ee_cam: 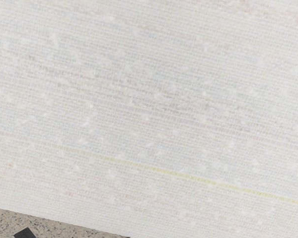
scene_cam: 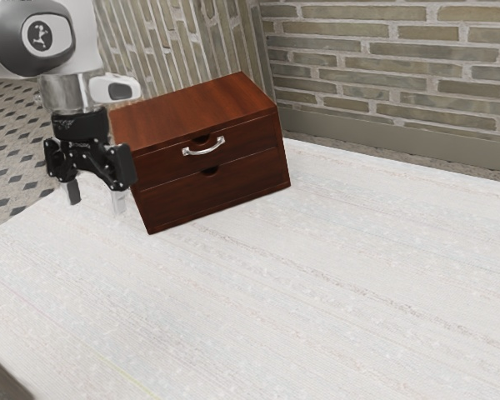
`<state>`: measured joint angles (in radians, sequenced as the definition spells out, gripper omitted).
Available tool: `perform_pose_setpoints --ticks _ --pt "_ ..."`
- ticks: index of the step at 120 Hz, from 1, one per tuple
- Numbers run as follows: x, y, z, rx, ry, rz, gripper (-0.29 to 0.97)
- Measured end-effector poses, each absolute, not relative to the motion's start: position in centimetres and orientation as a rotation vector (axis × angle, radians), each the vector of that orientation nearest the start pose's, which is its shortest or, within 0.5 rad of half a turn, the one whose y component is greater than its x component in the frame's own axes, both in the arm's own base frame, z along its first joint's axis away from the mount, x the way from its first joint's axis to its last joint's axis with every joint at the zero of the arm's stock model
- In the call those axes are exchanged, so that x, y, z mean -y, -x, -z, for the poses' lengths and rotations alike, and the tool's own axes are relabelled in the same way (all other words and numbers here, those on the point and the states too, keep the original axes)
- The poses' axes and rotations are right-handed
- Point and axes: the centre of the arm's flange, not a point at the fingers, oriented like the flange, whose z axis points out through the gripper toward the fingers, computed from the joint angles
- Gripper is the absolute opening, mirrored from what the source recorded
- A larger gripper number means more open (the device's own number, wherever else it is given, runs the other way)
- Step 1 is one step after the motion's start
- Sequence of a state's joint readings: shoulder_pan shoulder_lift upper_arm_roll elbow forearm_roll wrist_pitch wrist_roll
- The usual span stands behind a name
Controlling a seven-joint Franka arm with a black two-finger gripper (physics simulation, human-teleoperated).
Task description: Pull the drawer handle with one arm to open the drawer
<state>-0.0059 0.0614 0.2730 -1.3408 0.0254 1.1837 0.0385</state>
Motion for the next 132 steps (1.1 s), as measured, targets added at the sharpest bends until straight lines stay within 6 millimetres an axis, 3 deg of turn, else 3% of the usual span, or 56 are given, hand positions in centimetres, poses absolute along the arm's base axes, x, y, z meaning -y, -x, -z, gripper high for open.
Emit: perform_pose_setpoints --ticks 16,18,26,30,34,38,46,58,73,90,99,112,132 --pt "-13.1 -52.8 -67.9 0.321 3.107 -0.122 0.68" --pt "-12.8 -52.7 -69.4 0.310 3.106 -0.062 0.68" --pt "-11.3 -50.2 -78.8 0.267 3.052 0.268 0.68" --pt "-10.6 -49.6 -81.1 0.239 3.026 0.354 0.68" --pt "-10.1 -49.7 -81.8 0.201 3.008 0.388 0.68" --pt "-9.7 -50.6 -81.4 0.146 2.999 0.382 0.68" --pt "-8.1 -54.1 -77.8 0.003 2.993 0.307 0.68" --pt "-5.5 -58.3 -74.5 -0.199 2.930 0.293 0.68" --pt "-5.9 -61.1 -70.7 -0.339 2.875 0.246 0.68" --pt "-6.2 -66.6 -64.7 -0.501 2.806 0.249 0.66" --pt "-7.8 -68.9 -62.4 -0.552 2.772 0.285 0.65" --pt "-9.7 -70.9 -61.0 -0.622 2.715 0.350 0.61" --pt "-11.8 -71.4 -61.4 -0.719 2.634 0.405 0.56"
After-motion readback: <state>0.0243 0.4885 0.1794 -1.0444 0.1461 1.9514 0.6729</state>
